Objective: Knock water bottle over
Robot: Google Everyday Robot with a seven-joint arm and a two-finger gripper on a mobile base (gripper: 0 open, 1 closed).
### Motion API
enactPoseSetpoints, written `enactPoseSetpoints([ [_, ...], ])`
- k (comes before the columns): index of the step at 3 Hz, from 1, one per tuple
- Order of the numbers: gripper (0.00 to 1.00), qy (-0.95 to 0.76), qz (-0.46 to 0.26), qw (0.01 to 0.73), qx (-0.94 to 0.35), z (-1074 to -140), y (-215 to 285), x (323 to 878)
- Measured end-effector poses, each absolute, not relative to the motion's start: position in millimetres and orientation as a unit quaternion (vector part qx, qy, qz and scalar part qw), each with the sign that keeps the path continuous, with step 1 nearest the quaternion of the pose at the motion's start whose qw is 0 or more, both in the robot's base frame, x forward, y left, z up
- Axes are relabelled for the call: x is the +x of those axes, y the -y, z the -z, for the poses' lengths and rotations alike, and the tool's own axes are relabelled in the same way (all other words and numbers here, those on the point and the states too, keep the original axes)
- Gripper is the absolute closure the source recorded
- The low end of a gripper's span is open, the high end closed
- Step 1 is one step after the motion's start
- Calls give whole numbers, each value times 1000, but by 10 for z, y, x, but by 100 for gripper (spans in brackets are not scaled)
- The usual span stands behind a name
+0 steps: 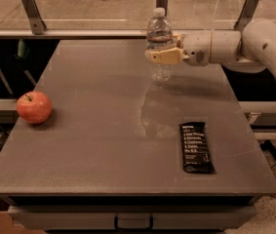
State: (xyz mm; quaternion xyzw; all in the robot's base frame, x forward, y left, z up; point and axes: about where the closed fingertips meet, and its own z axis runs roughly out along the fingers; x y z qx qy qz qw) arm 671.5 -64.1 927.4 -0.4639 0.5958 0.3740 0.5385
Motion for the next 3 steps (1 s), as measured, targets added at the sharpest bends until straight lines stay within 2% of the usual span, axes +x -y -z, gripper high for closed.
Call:
enactPoseSetpoints([
  [1,100,-590,-320,476,-568,-9252,559,6467],
  [3,100,-574,-194,310,-732,-8756,570,5981],
])
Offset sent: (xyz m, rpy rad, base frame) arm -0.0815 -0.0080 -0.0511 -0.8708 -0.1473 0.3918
